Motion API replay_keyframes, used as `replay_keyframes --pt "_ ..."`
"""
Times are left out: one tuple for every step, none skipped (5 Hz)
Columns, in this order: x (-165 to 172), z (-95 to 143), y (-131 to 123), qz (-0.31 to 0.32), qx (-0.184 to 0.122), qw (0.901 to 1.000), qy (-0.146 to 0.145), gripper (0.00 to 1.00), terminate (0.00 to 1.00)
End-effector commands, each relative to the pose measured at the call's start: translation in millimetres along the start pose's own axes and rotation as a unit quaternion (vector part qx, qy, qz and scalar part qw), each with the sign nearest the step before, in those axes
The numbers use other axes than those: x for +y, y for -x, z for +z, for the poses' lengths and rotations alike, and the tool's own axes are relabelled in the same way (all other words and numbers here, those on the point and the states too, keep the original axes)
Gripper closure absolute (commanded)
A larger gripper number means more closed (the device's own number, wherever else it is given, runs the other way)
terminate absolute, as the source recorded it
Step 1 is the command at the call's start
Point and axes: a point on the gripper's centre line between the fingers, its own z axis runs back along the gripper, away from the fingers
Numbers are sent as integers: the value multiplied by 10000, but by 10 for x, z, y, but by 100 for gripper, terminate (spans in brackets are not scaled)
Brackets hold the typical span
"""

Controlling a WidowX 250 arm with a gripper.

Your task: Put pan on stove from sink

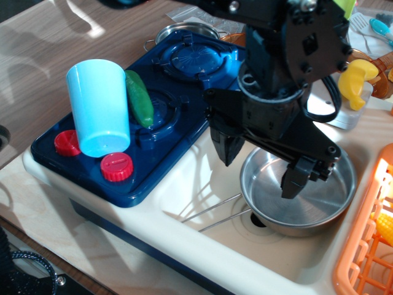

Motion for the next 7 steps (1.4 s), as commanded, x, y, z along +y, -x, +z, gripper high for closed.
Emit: replay_keyframes --pt "0 0 0 0 0 10000 0 0 0" --pt "50 -106 -109 -574 -262 9980 69 0 0" --pt "121 -220 -249 -968 -437 9941 238 0 0" --pt "165 -306 -348 -1152 -570 9914 228 0 0" --pt "255 -376 -425 -1312 -652 9889 265 0 0" --pt "317 -488 -459 -1300 -739 9877 454 0 0" --pt "341 -540 -474 -1147 -744 9895 467 100 0"
